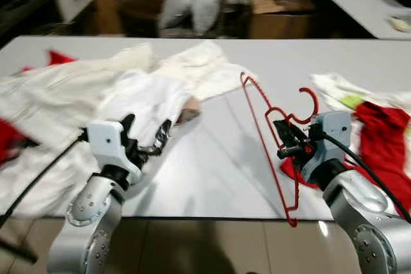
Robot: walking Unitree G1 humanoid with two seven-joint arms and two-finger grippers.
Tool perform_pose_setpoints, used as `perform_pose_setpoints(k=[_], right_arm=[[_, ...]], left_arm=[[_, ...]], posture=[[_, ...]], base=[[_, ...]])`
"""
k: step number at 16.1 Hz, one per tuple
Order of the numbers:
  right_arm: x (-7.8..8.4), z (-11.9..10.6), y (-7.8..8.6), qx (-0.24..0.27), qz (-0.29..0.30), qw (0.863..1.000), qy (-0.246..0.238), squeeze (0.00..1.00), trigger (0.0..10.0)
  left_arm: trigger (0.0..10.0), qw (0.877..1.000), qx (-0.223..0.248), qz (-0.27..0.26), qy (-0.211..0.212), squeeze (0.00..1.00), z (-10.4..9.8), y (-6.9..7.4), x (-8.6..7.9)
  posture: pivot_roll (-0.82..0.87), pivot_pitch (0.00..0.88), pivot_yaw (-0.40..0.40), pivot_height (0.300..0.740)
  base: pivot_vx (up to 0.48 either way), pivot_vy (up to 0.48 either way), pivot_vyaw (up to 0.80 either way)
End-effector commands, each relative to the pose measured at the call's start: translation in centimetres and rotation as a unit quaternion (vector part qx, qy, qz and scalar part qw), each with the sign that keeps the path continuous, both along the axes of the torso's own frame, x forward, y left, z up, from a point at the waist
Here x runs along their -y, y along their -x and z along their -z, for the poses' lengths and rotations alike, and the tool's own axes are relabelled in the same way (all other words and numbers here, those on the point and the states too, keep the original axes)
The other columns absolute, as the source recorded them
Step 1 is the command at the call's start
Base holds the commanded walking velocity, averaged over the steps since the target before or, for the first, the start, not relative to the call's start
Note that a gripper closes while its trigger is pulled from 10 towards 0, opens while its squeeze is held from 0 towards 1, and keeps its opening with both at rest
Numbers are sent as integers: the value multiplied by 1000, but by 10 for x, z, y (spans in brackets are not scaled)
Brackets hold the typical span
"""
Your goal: Hang hanger
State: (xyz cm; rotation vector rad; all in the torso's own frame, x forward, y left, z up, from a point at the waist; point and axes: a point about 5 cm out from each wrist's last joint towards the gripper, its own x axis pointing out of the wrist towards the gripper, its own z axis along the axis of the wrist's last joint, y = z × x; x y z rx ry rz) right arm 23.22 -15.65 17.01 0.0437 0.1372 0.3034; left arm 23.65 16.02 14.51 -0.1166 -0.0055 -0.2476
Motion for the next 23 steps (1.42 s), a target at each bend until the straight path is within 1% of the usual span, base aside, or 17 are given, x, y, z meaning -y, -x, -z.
perform_pose_setpoints(k=[1, 2, 3, 4, 5, 6, 8, 9, 11, 13, 15, 16, 17, 19, 20, 22, 23], right_arm=[[1, -7, 4, 19, 5, 1000, 12, 0, 10000], [3, -6, 6, 21, 9, 1000, 7, 0, 10000], [3, 2, 13, 15, 18, 1000, 5, 0, 10000], [1, 2, 15, 14, 18, 1000, 0, 0, 10000], [-3, -1, 15, 19, 19, 999, -17, 0, 10000], [-8, -4, 12, 25, 19, 999, -34, 0, 10000], [-13, -6, 7, 39, 2, 999, -28, 0, 10000], [-18, -4, 1, 39, -19, 999, -28, 0, 10000], [-21, -1, -8, 32, -19, 999, -28, 0, 10000], [-19, 4, -15, 23, -4, 1000, -19, 0, 10000], [-13, 7, -16, 27, 16, 999, -13, 0, 10000], [-8, 5, -16, 40, 35, 999, -8, 0, 10000], [-5, 3, -16, 43, 43, 998, 1, 0, 10000], [-3, 3, -15, 40, 41, 998, -1, 0, 10000], [0, 4, -14, 38, 42, 998, 1, 0, 10000], [6, 2, -11, 37, 53, 998, -13, 0, 10000], [7, 1, -13, 41, 54, 998, -12, 0, 10000]], left_arm=[[10000, 1000, -3, -2, -5, 125, 0, 4, 3], [10000, 1000, 5, -8, -27, 125, -1, 7, 3], [10000, 999, 3, -6, -44, 145, 0, 14, 3], [10000, 999, 1, -6, -48, 153, -1, 16, 2], [10000, 999, 1, -9, -54, 153, -1, 17, 0], [10000, 998, 3, -17, -60, 157, -2, 17, -3], [10000, 997, 9, -30, -65, 153, -7, 18, -6], [10000, 997, 17, -44, -69, 153, -11, 20, -9], [10000, 996, 18, -53, -74, 157, -13, 24, -12], [10000, 994, 18, -55, -90, 153, -13, 24, -14], [10000, 995, 19, -46, -90, 153, -13, 20, -12], [10000, 996, 20, -37, -84, 153, -14, 14, -9], [10000, 995, 20, -33, -87, 145, -14, 11, -7], [10000, 996, 10, -34, -78, 137, -10, 4, -7], [10000, 997, -5, -26, -69, 137, -6, 2, -4], [10000, 997, -7, -13, -81, 129, -3, 1, 1], [10000, 997, -7, -21, -77, 0, -1, -3, -1]], posture=[[-144, 20, 47, 740], [-132, 46, 44, 740], [-124, 75, 38, 740], [-125, 81, 32, 740], [-113, 86, 20, 740], [-92, 87, 4, 740], [-69, 84, -12, 740], [-41, 76, -35, 740], [-16, 71, -62, 740], [5, 62, -67, 740], [-22, 48, -37, 740], [-46, 45, -21, 740], [-52, 46, -17, 740], [-64, 44, -7, 740], [-77, 38, 3, 740], [-87, 31, 11, 740], [-94, 23, 16, 740]], base=[[0, 0, -800], [0, 0, -800], [0, 0, -800], [0, 0, -800], [0, 0, -800], [0, -281, -800], [0, -463, -800], [0, -480, -650], [0, -480, -266], [0, -480, 0], [0, -480, 0], [0, -454, 0], [0, -334, 0], [0, 0, 0], [0, 0, 0], [0, 0, 0], [0, 0, -800]])
